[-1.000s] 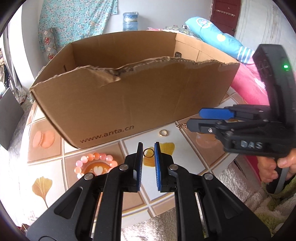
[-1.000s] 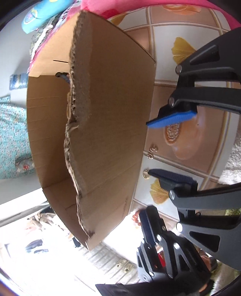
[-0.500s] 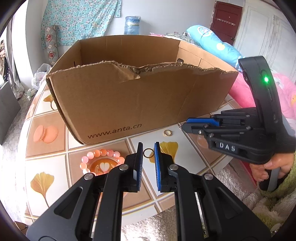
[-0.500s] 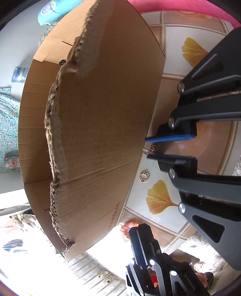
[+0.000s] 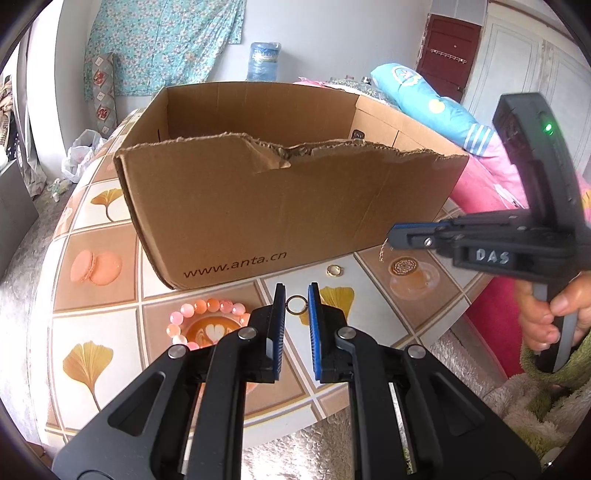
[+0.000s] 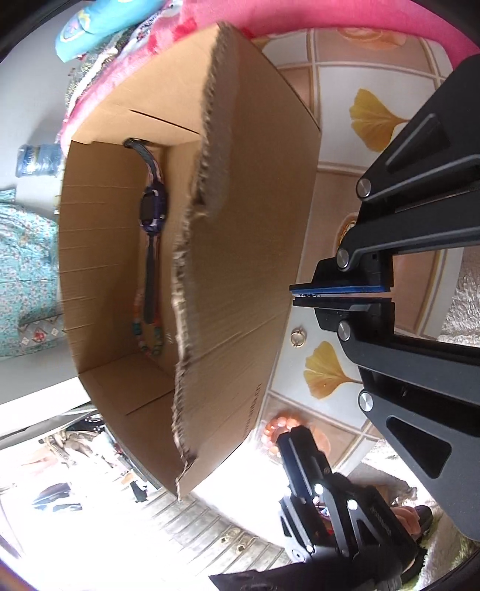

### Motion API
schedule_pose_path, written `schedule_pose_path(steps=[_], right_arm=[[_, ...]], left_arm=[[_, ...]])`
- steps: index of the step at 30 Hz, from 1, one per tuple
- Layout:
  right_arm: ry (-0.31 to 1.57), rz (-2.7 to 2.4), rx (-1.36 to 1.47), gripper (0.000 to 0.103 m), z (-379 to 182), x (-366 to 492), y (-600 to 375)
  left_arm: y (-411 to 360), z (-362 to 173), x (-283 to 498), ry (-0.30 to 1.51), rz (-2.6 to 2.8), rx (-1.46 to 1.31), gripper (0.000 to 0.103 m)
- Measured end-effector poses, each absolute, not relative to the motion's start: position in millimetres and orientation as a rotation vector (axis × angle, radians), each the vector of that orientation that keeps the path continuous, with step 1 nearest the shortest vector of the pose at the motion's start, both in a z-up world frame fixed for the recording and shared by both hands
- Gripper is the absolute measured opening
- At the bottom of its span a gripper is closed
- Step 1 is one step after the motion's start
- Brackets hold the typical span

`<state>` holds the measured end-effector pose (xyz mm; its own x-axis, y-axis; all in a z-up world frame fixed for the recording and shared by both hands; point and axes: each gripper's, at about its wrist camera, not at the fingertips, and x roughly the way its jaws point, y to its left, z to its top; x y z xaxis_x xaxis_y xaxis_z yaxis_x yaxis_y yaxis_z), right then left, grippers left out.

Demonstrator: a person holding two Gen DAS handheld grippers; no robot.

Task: Organize jewelry
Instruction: 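Lift the gold ring with the left tool and carry it over the box, then lower the ring into the box and open the left tool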

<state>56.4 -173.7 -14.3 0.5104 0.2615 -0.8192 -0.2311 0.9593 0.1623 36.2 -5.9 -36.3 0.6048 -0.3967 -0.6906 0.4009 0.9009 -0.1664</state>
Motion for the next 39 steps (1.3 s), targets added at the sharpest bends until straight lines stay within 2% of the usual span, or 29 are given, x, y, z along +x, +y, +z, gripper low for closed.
schedule_pose_path(steps=[10,17,22,28,33,39], right_arm=[[0.890,0.351,0.079,0.001,33.3,40.5,-174.9],[0.751,0.412,0.081,0.001,82.3,39.6,-173.7],[0.697,0.453,0.118,0.002,104.4,59.5,-182.9],[0.822,0.470,0.152,0.002,92.4,112.7,-190.9],[0.990,0.485,0.206,0.002,59.7,152.6,-195.6],[1.116,0.462,0.221,0.002,22.3,173.0,-201.9]], left_arm=[[0.2,-14.6,28.8,0.755,-0.463,-0.001,0.011],[10.1,40.0,21.7,0.643,-0.499,-0.022,0.011],[8.6,72.4,43.9,0.605,-0.508,-0.025,0.011],[-11.7,72.4,98.9,0.711,-0.454,0.027,0.011],[-27.1,50.5,150.0,0.872,-0.443,0.027,0.011],[-41.6,24.3,176.0,0.992,-0.413,0.045,0.012]])
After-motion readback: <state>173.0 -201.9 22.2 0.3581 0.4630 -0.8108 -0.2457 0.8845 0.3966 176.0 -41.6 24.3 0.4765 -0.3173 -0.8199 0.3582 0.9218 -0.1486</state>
